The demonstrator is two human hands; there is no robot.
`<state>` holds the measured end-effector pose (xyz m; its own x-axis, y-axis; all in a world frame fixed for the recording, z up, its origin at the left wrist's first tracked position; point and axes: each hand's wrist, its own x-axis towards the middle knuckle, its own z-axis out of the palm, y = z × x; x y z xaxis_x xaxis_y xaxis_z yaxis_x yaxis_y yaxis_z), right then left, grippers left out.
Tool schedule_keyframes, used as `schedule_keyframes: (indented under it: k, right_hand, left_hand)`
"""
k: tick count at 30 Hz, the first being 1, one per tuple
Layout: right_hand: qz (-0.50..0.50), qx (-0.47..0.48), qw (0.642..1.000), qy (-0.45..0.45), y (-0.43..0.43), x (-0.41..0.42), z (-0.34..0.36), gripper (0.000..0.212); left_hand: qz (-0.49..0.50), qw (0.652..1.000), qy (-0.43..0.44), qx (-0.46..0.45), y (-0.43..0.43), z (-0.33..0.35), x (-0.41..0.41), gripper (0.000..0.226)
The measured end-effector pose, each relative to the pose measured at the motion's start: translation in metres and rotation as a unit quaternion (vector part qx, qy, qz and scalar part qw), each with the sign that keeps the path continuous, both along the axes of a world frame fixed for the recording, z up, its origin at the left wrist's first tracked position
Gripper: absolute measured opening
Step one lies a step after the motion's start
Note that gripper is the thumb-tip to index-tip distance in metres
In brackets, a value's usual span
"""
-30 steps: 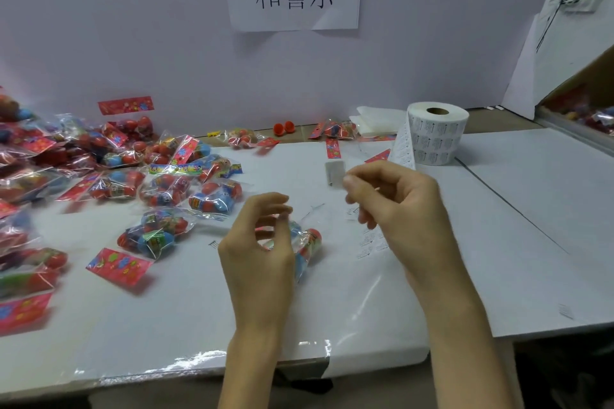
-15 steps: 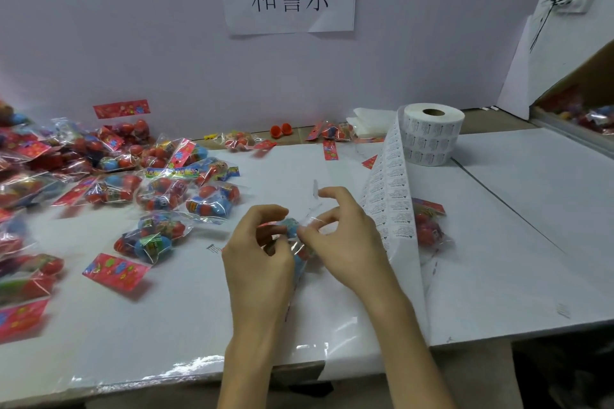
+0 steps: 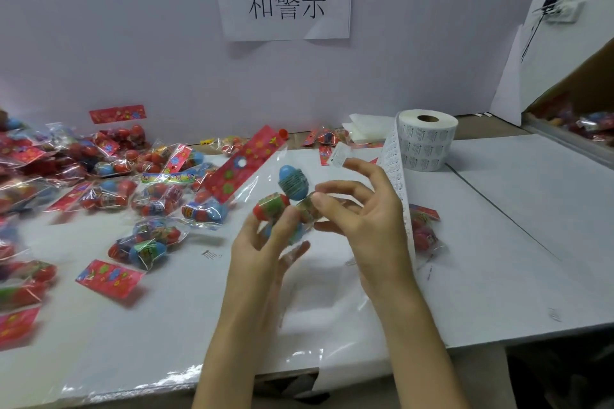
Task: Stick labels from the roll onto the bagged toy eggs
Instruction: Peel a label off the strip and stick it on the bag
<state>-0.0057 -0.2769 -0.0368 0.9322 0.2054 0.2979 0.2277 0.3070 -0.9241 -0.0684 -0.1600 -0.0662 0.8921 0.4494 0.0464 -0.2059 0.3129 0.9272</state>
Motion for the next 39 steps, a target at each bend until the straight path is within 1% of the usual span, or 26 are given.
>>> schedule_keyframes:
  k: [2, 5, 6, 9, 11, 12, 15, 18, 23, 28, 32, 39]
  right_hand:
    - [0.018, -0.011, 1.000, -0.001, 0.002, -0.001, -0.001, 0.050]
    - [0.037, -0.016, 0.999, -0.002, 0.004, -0.002, 0.000, 0.048]
    - [0.036, -0.017, 0.999, -0.005, 0.004, -0.002, -0.001, 0.043]
    - [0.006, -0.001, 1.000, -0.001, 0.004, -0.001, -0.001, 0.022]
    - [-0.006, 0.028, 0.999, 0.030, 0.003, 0.000, -0.002, 0.013]
    - [-0.005, 0.041, 0.998, 0.049, 0.003, 0.000, -0.001, 0.011]
    - [0.014, 0.067, 0.993, 0.096, 0.006, -0.001, -0.002, 0.014]
    - [0.020, 0.068, 0.989, 0.129, 0.015, -0.005, -0.005, 0.008]
    - [0.018, 0.064, 0.986, 0.153, 0.035, -0.014, -0.012, 0.015]
    - [0.009, 0.046, 0.986, 0.158, 0.047, -0.022, -0.015, 0.013]
    - [-0.004, 0.048, 0.986, 0.161, 0.051, -0.026, -0.016, 0.014]
    - [-0.032, 0.026, 0.990, 0.138, 0.050, -0.024, -0.018, 0.017]
  left_hand:
    - [-0.027, 0.999, -0.029, -0.019, 0.001, -0.001, 0.001, 0.055]
    - [-0.015, 0.998, -0.049, -0.034, 0.004, -0.002, -0.001, 0.052]
    - [-0.013, 0.998, -0.050, -0.038, 0.005, -0.002, -0.003, 0.051]
    - [-0.003, 0.996, -0.051, -0.066, 0.005, 0.000, -0.003, 0.053]
    - [0.010, 0.994, -0.049, -0.101, 0.006, 0.002, -0.003, 0.057]
    - [0.016, 0.992, -0.048, -0.118, 0.006, 0.002, -0.003, 0.059]
    - [0.033, 0.990, -0.043, -0.133, 0.007, 0.002, -0.003, 0.058]
    - [0.064, 0.989, -0.035, -0.127, 0.007, -0.001, -0.003, 0.060]
    - [0.063, 0.984, -0.074, -0.150, 0.007, -0.002, -0.007, 0.047]
    - [0.060, 0.986, -0.082, -0.133, 0.007, -0.002, -0.007, 0.044]
    - [0.060, 0.988, -0.086, -0.117, 0.006, -0.002, -0.008, 0.046]
    - [0.072, 0.990, -0.091, -0.075, 0.007, -0.003, -0.005, 0.046]
